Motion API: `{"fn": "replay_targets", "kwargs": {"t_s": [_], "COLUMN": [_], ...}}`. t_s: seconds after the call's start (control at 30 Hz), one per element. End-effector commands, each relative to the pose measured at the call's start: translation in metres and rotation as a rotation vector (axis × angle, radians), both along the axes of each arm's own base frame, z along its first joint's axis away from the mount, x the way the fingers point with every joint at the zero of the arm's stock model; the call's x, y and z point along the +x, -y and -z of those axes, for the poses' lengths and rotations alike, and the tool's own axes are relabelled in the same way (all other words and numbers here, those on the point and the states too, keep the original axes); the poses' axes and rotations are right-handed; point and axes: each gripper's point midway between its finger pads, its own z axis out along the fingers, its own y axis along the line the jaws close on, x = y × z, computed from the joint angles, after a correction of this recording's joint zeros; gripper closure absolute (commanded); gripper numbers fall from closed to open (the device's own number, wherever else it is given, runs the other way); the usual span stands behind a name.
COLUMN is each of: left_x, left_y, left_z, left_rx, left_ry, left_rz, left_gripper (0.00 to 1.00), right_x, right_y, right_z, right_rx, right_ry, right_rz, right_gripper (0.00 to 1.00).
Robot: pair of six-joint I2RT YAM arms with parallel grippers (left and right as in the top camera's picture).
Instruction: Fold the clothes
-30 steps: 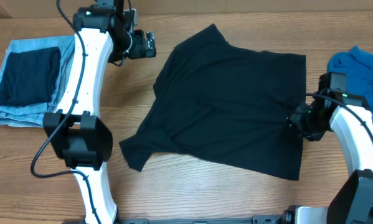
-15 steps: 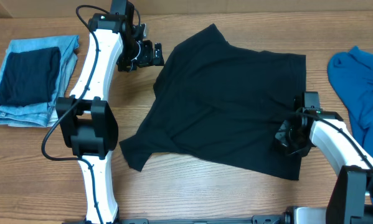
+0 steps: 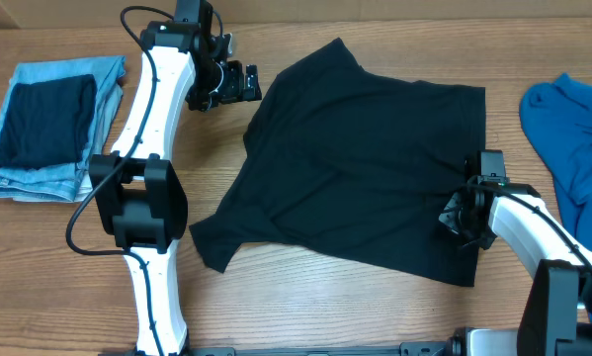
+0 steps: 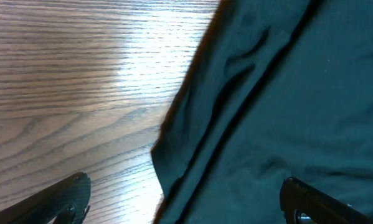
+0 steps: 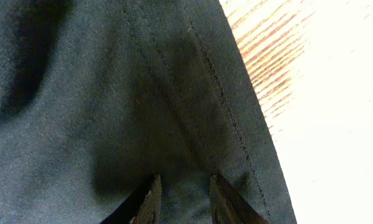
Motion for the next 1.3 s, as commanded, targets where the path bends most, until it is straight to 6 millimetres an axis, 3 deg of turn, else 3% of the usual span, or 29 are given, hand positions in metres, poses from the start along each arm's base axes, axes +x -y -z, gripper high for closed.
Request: {"fn": "replay_targets", "kwargs": {"t_s": [0.0, 0.17, 0.23, 0.4, 0.6, 0.97, 1.27], "left_x": [-0.001, -0.004, -0.005, -0.011, -0.010, -0.006, 0.004], "left_y": [0.008, 0.011, 0.011, 0.022, 0.025, 0.013, 0.010], "left_z": [0.015, 0.035, 0.052, 0.076, 0.081, 0.091, 0.090], "left_rx": [-0.003, -0.006, -0.005, -0.075, -0.069, 0.141, 0.148], "left_ry": [-0.022, -0.067, -0.102, -0.177, -0.197, -0.169, -0.134], "left_rz": [0.037, 0.042, 0.032, 0.018, -0.036, -0.138, -0.175], "left_gripper": [0.00, 0.00, 0.00, 0.11, 0.14, 0.20, 0.19], "right_x": [-0.004, -0.003, -0.002, -0.001, -0.001, -0.001, -0.001], "right_y": [0.004, 0.004, 0.004, -0.001, -0.003, -0.004, -0.005], "right_z": [0.005, 0.005, 0.005, 0.006, 0.006, 0.006, 0.006], "right_rx": [-0.020, -0.020, -0.020, 0.006, 0.017, 0.025, 0.034], "right_ry": [-0.012, -0.008, -0.005, -0.003, -0.002, -0.001, 0.000], "right_rz": [0.011, 0.011, 0.011, 0.008, 0.006, 0.005, 0.001], "right_gripper": [0.70, 0.69, 0.64, 0.60, 0.59, 0.56, 0.52]}}
